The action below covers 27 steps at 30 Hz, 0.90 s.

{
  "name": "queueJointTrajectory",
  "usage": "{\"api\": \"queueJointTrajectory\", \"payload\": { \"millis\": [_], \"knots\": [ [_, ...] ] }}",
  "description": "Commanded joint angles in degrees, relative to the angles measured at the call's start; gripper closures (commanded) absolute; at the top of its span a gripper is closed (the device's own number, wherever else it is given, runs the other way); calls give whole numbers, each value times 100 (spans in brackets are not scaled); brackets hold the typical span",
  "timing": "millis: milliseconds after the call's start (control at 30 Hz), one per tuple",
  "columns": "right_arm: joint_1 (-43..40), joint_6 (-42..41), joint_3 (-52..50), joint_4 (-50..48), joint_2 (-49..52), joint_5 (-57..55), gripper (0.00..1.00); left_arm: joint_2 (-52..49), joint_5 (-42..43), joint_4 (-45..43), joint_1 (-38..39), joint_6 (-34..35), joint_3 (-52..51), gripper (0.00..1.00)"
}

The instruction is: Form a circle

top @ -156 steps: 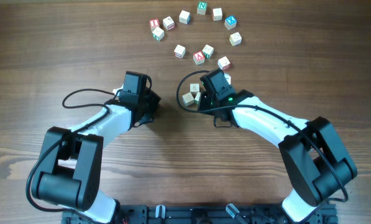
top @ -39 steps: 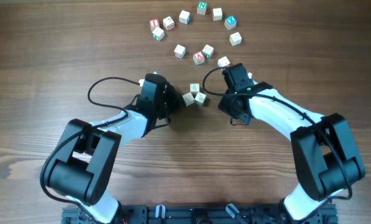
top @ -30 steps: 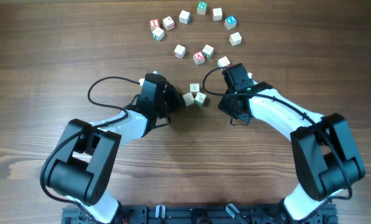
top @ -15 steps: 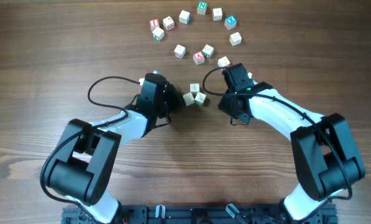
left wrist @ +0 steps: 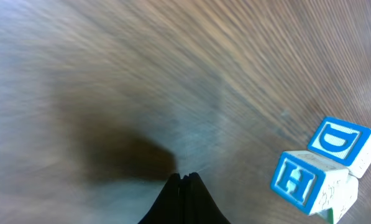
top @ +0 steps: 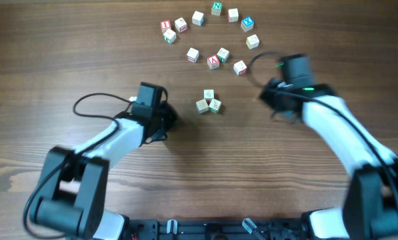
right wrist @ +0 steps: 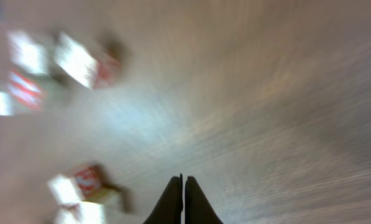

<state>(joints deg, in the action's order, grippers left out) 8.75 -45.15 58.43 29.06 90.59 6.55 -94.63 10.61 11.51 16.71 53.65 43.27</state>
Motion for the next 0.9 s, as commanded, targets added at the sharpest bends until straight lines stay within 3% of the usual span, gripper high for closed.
{"api": "queueJointTrajectory", "payload": {
  "millis": [0, 200, 400, 500, 567, 667, 767, 867],
  "knots": [
    [-946, 1139, 17, -22, -887, 1189, 96, 1032, -343, 428, -136, -98, -24, 96],
    [-1427, 2509, 15, 131, -1316, 1880, 96, 2507, -1104, 636, -136, -96, -20, 92],
    [-1440, 2564, 17, 17, -1421, 2509, 95, 3515, -1937, 1005, -136, -96, -20, 76],
    [-1440, 2579, 15, 116, -1707, 2546, 93, 3764, -2170, 1364, -136, -98, -20, 74],
    [-1440, 2695, 17, 216, -2100, 2546, 88, 3910, -2387, 1652, -136, -98, -20, 74],
    [-1438, 2710, 17, 326, -2850, 2546, 69, 4081, -2559, 1950, -136, -98, -20, 67],
    [-1440, 2710, 17, 616, -3523, 2546, 62, 4262, -2570, 2094, -136, -101, -20, 59],
    [-1440, 2708, 17, 973, -4236, 2522, 41, 4529, -2603, 2312, -136, -98, -20, 53]
  ]
}}
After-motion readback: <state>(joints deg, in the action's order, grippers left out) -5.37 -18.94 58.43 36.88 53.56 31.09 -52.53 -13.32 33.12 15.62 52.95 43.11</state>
